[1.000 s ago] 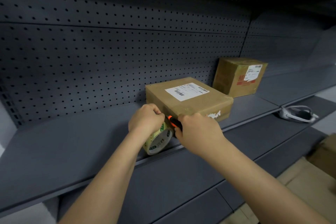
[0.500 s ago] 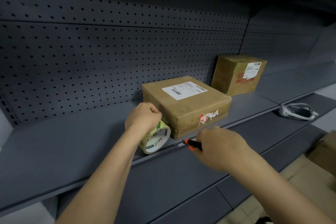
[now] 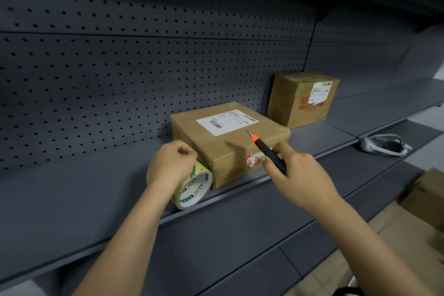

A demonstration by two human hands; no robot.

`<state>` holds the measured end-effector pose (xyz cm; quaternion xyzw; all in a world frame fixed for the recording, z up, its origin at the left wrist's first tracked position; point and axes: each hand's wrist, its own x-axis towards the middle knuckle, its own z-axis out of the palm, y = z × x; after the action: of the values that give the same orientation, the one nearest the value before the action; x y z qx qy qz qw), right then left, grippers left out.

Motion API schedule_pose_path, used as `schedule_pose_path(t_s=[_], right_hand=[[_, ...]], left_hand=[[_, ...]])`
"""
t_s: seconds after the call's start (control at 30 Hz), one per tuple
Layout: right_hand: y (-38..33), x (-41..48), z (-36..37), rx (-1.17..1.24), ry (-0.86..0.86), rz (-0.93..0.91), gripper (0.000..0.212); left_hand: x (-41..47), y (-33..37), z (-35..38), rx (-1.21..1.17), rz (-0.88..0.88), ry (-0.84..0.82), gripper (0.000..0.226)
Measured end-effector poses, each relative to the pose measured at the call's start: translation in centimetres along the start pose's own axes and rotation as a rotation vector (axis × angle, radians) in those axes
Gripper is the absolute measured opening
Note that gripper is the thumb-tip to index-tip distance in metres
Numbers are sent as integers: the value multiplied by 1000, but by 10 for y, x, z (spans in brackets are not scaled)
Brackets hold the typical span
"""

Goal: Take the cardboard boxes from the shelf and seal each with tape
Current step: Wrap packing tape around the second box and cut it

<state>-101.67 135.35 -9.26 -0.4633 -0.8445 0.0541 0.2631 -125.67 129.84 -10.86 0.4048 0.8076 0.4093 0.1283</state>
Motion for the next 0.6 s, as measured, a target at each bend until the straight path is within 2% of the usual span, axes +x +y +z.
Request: schedule_pose_path(t_s=[0.2,0.37,0.47,0.6], right_hand=[[50,55,2,42,124,111,31],[125,110,13,-62,150,215,34],[162,133,28,-137,87,253,43],[186,146,51,-203,-105,242,47]], left_hand=[[-2,17,18,15,1,52,10],[1,23,30,52,-8,74,12],[2,28,39,62,-23,86,13],[2,36,47,76,-36,101,13]])
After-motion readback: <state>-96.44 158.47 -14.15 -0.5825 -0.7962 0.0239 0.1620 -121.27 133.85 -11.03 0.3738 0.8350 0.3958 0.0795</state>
